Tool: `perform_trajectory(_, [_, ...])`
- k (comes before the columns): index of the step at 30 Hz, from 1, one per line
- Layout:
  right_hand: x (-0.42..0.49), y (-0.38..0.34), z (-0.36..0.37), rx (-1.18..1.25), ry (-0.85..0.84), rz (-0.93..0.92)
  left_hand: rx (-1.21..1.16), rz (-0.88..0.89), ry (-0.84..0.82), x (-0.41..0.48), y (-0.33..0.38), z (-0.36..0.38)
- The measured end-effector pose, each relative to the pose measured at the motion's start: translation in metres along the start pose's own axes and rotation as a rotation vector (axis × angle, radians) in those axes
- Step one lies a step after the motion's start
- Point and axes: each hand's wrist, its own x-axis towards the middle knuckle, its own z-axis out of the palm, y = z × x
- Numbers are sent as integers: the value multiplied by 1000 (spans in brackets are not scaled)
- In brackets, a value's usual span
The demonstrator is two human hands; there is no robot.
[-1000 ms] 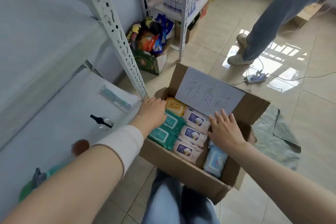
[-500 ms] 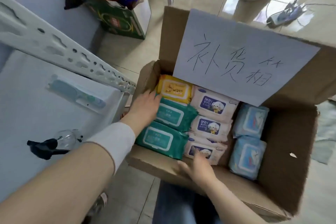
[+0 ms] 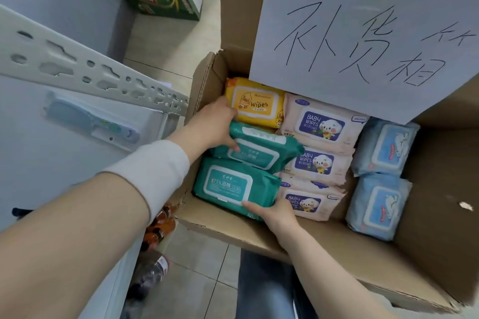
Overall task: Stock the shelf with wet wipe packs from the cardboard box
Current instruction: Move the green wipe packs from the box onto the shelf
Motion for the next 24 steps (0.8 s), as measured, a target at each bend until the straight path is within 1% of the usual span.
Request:
perform_trajectory(4, [7,-1,2,109,-18,-27,-374,-25,57,0,-1,4])
perform_trajectory(7, [12,2,5,134,9,-37,-612,-99,112,-3,-2,16])
perform_trajectory(10, [9,9,1,148,23,-36,-779,-146,147,-12,-3,28])
perform_trajectory(12, [-1,10,-9,146,29,-46,-825,-139,187,-26,2,29])
perform_trajectory(15, [-26,13,-35,130,95,-57,-876,-184,325,-56,12,18])
perform_trajectory(18, [-67,9,-68,100,162,-86,-936,-205,482,-104,27,-14])
perform_trajectory(21, [-117,4,-99,28,148,-153,-979,-204,659,-172,44,-53])
perform_trajectory(24, [-173,-4,-120,-38,102,-227,-1110,-178,826,-255,64,-88])
